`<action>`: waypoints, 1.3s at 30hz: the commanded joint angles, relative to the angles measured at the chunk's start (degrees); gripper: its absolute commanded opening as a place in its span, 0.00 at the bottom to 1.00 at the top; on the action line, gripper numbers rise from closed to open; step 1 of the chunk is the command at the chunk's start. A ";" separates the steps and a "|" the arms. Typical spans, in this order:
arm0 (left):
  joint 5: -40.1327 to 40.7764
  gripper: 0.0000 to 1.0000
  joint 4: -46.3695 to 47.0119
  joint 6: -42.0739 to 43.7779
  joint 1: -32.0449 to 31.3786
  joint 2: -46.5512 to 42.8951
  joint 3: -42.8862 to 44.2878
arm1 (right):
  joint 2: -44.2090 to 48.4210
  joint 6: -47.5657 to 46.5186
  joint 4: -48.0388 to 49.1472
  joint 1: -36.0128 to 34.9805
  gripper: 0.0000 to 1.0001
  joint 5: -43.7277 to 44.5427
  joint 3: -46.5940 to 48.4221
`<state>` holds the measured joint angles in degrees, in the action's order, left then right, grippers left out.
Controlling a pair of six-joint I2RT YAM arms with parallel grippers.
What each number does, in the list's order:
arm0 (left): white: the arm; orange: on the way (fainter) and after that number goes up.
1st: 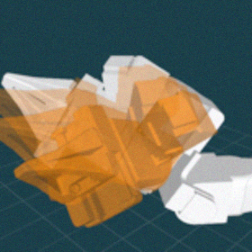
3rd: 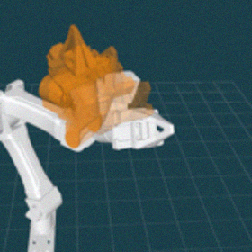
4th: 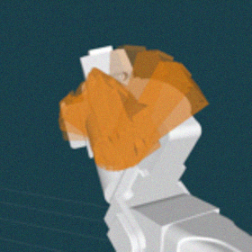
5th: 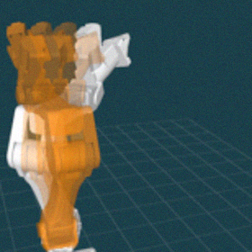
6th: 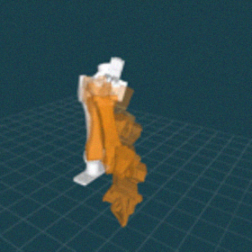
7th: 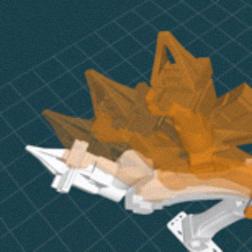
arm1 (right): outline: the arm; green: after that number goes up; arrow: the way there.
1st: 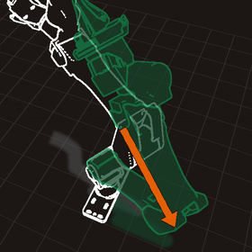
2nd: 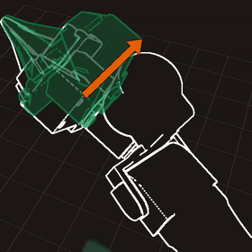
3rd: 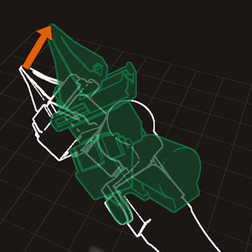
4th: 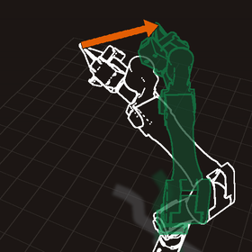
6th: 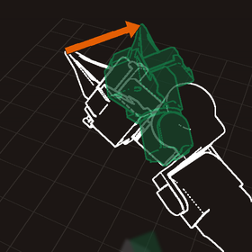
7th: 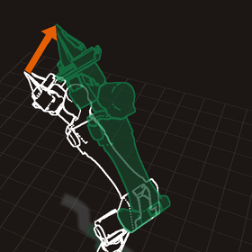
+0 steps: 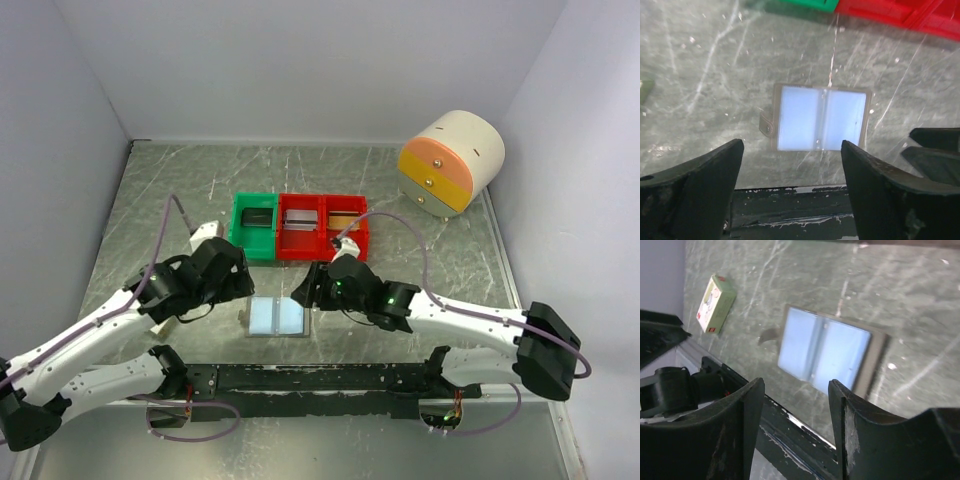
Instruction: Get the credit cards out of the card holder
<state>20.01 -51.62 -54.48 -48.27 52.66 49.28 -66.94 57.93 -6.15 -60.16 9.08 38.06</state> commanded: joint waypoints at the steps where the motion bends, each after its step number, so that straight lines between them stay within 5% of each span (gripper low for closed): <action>1: 9.62 0.94 -6.82 1.64 -0.16 -1.89 6.66 | -5.02 -5.02 8.00 0.07 0.55 -6.22 2.37; 6: 18.71 0.99 -12.11 3.49 -0.10 -1.20 12.83 | -5.66 -8.86 0.16 0.03 0.68 1.07 6.70; 12: 27.48 1.00 -12.54 10.47 0.94 -1.51 18.92 | 0.87 -18.60 -11.60 4.15 0.89 19.57 11.46; 18: 20.37 1.00 -7.23 20.08 9.59 1.90 19.90 | 9.26 -29.17 -10.06 17.90 0.92 19.36 11.26; 26: -4.29 1.00 -3.58 30.00 38.79 6.11 23.50 | 13.03 -38.71 -15.35 22.27 0.95 20.53 20.74; 39: -1.86 1.00 -8.74 25.67 40.45 0.07 29.47 | 13.75 -37.33 -24.26 22.19 1.00 10.59 36.50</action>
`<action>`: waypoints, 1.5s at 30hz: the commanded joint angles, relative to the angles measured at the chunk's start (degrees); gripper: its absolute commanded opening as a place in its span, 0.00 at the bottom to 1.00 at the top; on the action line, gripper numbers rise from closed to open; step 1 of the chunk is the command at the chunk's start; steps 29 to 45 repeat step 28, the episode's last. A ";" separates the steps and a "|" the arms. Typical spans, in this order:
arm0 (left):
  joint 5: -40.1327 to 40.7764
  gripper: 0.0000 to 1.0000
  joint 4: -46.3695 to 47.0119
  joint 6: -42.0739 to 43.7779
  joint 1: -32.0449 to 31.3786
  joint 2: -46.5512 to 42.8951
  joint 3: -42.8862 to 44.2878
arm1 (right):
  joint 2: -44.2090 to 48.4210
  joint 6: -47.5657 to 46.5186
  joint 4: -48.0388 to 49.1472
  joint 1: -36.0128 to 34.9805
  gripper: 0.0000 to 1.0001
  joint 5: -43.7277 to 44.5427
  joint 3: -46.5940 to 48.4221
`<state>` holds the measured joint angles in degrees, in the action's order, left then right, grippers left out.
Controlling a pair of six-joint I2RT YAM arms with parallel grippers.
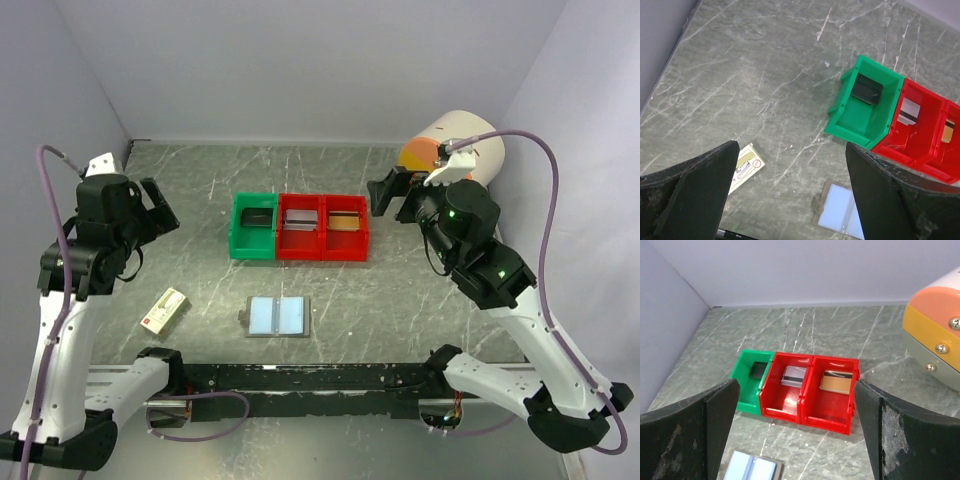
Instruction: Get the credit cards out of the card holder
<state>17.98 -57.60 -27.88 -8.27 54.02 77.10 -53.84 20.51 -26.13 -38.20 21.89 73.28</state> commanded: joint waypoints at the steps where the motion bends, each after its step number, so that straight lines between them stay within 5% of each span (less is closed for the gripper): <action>1: 0.56 1.00 -3.06 -1.01 0.45 -1.57 1.91 | 1.20 0.10 -4.42 0.20 1.00 -2.26 1.03; 45: -1.37 1.00 -2.93 0.76 0.47 -1.15 6.22 | 2.75 -0.62 -5.45 0.23 1.00 -2.03 0.05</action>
